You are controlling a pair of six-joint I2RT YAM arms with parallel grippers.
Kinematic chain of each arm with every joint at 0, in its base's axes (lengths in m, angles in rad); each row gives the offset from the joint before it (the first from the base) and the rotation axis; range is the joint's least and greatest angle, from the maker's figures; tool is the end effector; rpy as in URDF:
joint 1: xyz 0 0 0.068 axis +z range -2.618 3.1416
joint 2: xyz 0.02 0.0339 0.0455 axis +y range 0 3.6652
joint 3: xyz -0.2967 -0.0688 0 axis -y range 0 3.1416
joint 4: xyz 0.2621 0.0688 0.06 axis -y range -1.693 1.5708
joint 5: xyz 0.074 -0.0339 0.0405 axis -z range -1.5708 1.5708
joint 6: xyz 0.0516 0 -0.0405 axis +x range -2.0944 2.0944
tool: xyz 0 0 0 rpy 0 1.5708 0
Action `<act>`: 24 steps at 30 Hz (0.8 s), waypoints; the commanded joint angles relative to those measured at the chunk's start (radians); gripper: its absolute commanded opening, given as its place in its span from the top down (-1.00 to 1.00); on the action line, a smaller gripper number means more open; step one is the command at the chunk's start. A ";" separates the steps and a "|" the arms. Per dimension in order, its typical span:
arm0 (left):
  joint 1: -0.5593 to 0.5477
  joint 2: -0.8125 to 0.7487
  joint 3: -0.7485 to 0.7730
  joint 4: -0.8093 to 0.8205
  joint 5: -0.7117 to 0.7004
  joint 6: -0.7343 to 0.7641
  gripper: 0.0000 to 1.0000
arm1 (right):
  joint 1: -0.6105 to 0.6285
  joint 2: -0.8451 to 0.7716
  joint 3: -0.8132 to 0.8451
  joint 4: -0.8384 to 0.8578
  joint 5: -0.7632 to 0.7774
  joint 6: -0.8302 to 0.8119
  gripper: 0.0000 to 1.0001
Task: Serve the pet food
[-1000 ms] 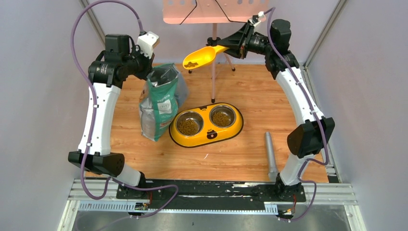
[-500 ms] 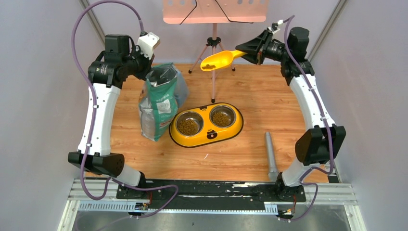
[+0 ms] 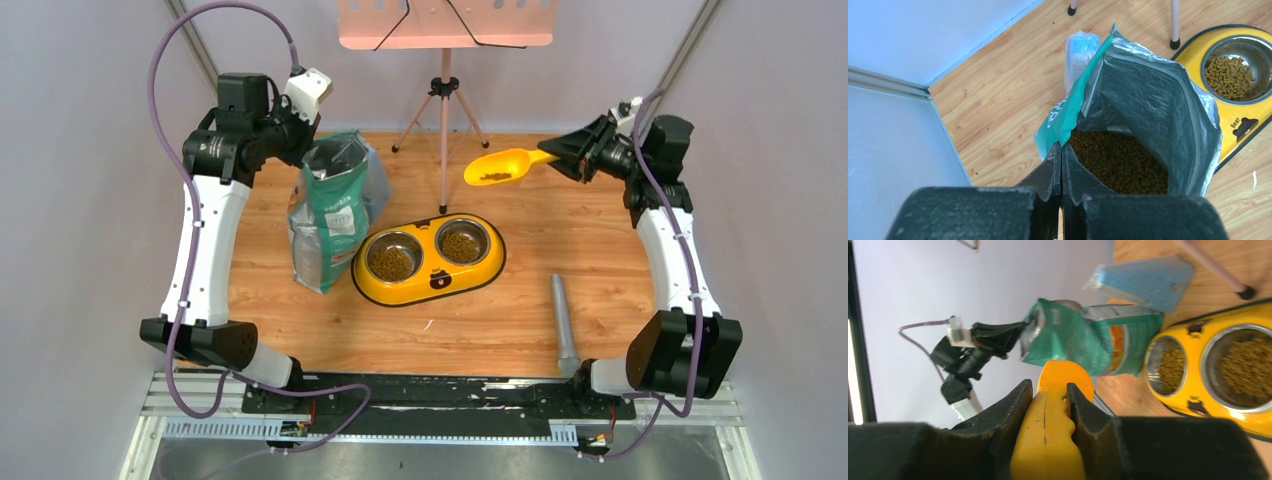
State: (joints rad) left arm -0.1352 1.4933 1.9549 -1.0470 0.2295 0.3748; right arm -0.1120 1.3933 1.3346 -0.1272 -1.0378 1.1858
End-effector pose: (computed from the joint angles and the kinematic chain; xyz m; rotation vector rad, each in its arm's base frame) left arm 0.3041 -0.0532 0.5111 0.6669 2.0343 -0.1074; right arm 0.3342 0.0071 0.4315 0.4064 1.9397 1.6388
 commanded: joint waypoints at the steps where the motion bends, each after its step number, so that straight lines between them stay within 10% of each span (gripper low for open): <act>1: 0.005 -0.055 -0.010 0.090 -0.013 0.033 1.00 | -0.069 -0.015 -0.177 0.105 -0.066 -0.113 1.00; 24: 0.005 -0.148 -0.082 0.117 0.005 0.024 1.00 | -0.024 0.141 -0.229 -0.077 0.301 -0.735 1.00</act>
State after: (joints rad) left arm -0.1349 1.3972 1.8637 -1.0023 0.2260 0.3809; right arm -0.1886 1.5314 1.0382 -0.1493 -0.8501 0.6083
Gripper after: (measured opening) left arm 0.006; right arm 0.293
